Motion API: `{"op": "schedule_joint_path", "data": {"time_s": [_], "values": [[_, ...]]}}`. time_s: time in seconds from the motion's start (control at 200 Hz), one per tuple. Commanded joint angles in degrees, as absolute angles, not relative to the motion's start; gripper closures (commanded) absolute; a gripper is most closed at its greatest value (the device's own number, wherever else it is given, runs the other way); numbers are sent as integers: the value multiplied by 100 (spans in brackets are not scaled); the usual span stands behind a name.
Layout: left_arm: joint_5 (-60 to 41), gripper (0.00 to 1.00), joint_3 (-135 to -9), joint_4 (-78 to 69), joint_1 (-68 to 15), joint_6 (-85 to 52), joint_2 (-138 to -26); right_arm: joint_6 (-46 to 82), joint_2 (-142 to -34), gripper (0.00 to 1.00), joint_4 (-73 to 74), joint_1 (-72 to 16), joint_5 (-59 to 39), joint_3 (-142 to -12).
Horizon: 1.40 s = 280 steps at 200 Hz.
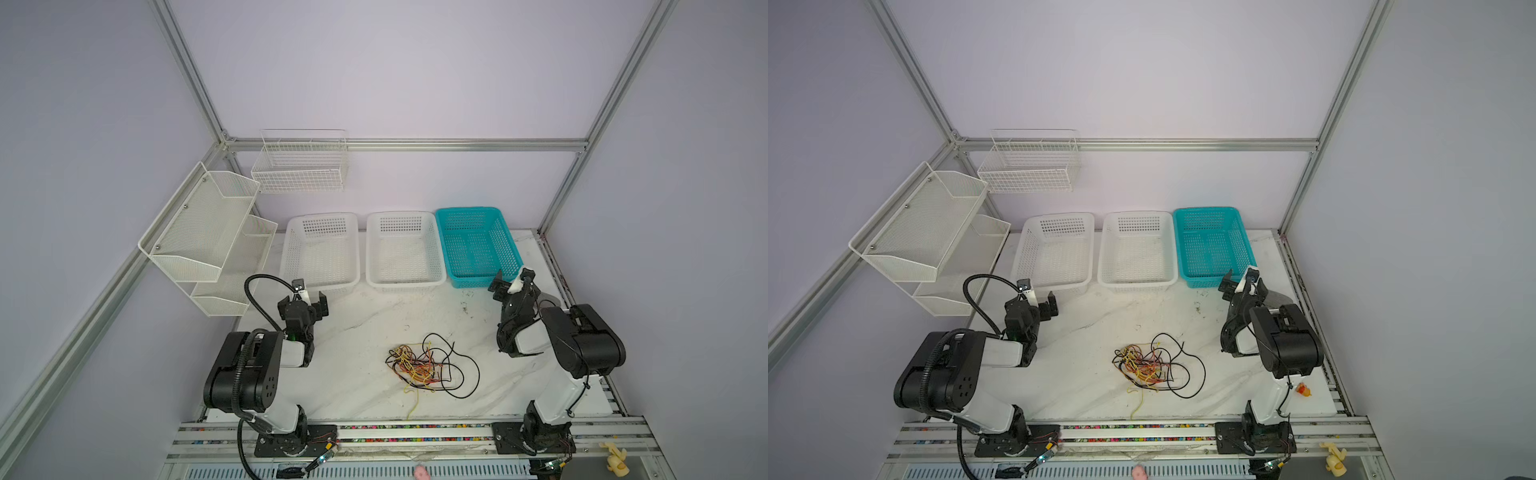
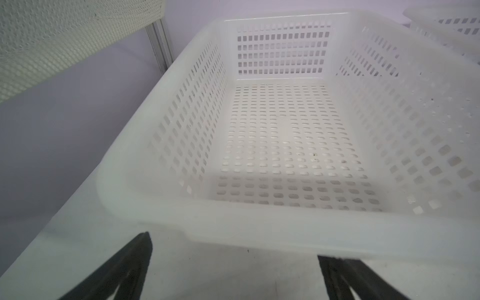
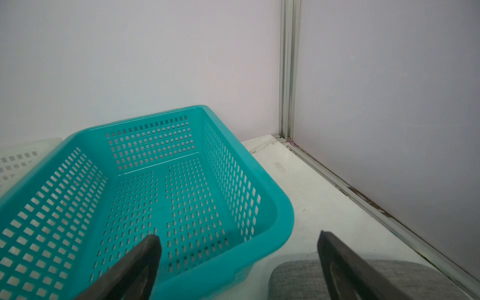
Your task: Untangle the cables
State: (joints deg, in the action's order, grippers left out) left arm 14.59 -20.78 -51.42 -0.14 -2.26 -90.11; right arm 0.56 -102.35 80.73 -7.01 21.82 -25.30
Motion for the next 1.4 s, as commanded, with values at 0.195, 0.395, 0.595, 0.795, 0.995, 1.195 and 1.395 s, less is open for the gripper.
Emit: {"op": "schedule_joint_path", "data": {"time_s": [0.195,0.395,0.595,0.795,0.995,1.195,1.395], "values": [[1462,0,-2162,-5449,-26,-141,-9000,-33,-10240,3,8182,-700,2215,-2541],[1460,0,-2155,-5441,-25,-141,-9000,-35,-10240,3,8175,-703,2215,-2541],[1467,0,-2160,-5441,-26,-141,-9000,-27,-10237,3,8182,-701,2215,-2542],[1445,0,-2163,-5432,-26,-141,-9000,-37,-10231,3,8192,-703,2215,-2526],[1037,0,-2552,-4073,-139,151,-8167,-149,-9765,3,8371,-918,2788,-2266],[658,0,-2565,-3479,-182,-138,-7045,-379,-8531,3,7358,-1388,3071,-2352],[30,0,-3189,-2443,-343,-1577,-6369,691,-6877,3,6252,-1424,2251,-2308]]}}
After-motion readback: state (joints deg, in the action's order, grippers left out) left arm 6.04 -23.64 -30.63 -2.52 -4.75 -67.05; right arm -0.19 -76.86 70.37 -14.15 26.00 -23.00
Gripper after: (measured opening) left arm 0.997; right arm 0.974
